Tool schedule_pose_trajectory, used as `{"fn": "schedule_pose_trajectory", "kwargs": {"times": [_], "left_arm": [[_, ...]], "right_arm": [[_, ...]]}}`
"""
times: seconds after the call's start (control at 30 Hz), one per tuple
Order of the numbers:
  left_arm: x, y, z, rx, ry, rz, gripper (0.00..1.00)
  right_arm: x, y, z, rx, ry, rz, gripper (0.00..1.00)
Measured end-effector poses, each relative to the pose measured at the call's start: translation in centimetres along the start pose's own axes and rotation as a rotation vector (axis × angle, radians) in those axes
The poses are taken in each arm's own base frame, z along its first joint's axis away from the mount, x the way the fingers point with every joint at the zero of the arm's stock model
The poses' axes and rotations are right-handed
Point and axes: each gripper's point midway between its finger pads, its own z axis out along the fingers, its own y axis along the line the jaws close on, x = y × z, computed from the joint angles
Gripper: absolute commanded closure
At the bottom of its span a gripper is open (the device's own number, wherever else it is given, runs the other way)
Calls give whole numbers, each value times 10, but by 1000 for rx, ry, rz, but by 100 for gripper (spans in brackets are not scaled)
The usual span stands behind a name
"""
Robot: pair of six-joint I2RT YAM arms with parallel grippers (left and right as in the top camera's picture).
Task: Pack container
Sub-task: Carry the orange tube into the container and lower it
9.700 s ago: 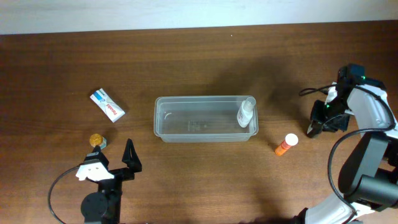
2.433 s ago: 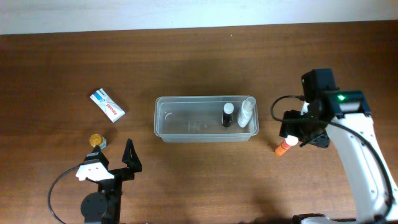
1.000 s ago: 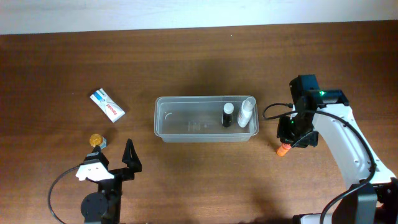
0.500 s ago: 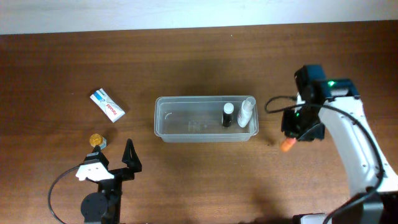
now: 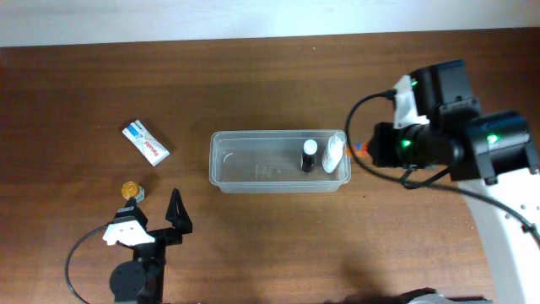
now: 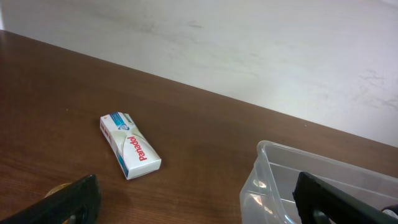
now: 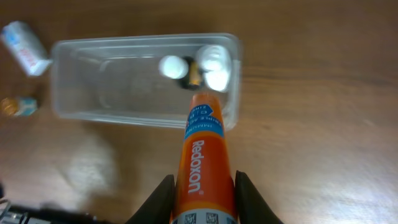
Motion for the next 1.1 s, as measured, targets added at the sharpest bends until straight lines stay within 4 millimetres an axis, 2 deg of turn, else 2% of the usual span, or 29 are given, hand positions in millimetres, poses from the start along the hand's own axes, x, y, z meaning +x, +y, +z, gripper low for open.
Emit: {"fn": "schedule_pose_trajectory", "kwargs": {"times": [0.13,0.3,0.57,1.1], "left_arm": [[0,0,0,0,0,0,1],[0,0,0,0,0,0,1],[0,0,0,0,0,0,0],[0,0,0,0,0,0,0]], "right_arm": [[0,21,7,-27,0,-37,77],[2,24,29,23,42,-26,78],[10,11,90,109,171,6,78],[33,-9,170,170,301,18,78]]}}
